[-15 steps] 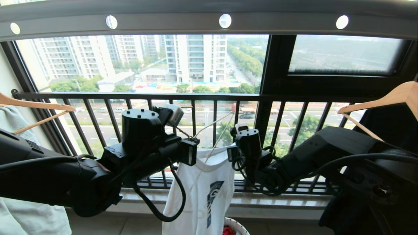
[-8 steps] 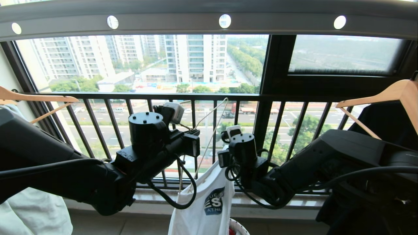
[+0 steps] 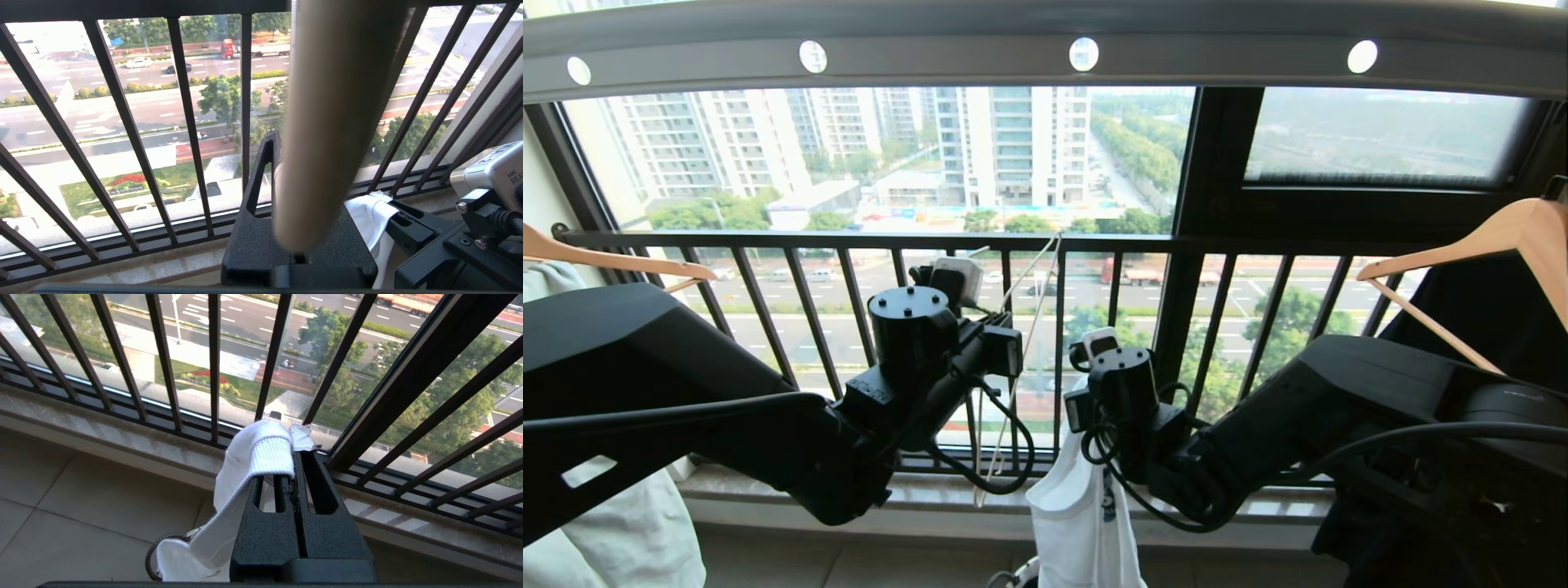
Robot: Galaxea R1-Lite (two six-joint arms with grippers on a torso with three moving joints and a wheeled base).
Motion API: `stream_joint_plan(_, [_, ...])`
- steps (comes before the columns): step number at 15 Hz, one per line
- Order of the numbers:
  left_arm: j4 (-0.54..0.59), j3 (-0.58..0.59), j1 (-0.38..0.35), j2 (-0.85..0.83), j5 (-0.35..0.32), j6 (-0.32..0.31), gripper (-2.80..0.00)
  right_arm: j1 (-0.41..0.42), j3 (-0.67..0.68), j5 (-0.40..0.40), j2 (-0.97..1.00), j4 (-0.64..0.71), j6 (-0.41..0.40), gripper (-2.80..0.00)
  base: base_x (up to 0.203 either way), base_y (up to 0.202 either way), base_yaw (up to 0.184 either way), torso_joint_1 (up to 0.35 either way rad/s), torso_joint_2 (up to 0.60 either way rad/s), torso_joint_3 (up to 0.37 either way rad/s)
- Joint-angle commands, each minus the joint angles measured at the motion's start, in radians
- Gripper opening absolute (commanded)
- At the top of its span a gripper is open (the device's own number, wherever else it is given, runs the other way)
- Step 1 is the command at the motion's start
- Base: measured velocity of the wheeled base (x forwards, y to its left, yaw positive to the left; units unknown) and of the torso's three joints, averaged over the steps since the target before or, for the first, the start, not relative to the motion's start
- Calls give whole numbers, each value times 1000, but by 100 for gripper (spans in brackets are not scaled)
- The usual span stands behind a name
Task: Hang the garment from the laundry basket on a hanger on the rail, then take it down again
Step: Take the clothes off the clothes rack
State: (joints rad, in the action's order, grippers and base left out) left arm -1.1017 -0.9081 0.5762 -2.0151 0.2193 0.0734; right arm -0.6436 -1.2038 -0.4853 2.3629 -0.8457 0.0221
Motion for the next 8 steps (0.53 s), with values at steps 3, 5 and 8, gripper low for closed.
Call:
stream_joint_plan(3, [-4,-6,-1,-28,3,-2,-280,24,-10,-1,91,-9,-45,-280,0,0,0,0,0,0])
stream_joint_plan(5, [-6,-6,-2,-37,3,-14,-280,40,-28,-1,125,-9,-71,-280,0,0,0,0,0,0])
stream_joint_plan(8, [-4,-6,-9,-37,3,-14,-280,48,-35,3,158,-8,-82,-280,0,0,0,0,0,0])
